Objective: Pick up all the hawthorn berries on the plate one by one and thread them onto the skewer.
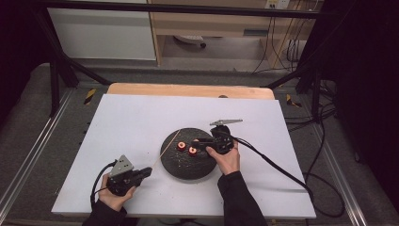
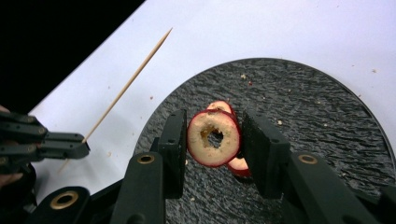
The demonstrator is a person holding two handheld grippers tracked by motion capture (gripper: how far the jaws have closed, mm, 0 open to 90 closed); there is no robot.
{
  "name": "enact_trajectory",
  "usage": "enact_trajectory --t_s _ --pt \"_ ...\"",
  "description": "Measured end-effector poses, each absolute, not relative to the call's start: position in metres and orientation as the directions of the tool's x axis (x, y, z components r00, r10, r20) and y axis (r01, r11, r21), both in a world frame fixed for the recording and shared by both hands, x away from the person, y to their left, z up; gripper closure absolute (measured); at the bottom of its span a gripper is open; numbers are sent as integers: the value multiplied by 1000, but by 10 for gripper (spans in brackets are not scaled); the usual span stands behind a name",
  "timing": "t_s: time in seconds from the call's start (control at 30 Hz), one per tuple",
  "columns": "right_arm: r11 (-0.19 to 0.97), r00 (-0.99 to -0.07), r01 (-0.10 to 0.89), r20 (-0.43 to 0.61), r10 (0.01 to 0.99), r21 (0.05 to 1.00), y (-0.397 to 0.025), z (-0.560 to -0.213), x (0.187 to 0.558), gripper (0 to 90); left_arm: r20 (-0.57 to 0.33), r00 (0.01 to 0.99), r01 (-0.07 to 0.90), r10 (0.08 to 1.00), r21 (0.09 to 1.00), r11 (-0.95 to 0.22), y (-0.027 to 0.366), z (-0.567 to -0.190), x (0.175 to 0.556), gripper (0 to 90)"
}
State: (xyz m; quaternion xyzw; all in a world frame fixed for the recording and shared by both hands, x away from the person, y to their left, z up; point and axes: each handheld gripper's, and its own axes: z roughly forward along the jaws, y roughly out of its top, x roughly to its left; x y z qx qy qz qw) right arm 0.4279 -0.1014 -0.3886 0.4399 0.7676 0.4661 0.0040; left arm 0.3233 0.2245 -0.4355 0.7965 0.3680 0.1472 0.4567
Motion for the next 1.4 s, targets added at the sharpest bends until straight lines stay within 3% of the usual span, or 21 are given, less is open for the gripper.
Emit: enact_trajectory --t_s 0.5,1.4 --pt "-65 -567 613 496 658 787 -109 -397 420 624 -122 663 447 739 856 -260 217 -434 320 880" --pt "-326 -555 485 574 602 811 -115 -382 419 626 -137 669 421 731 880 -220 188 -424 317 880"
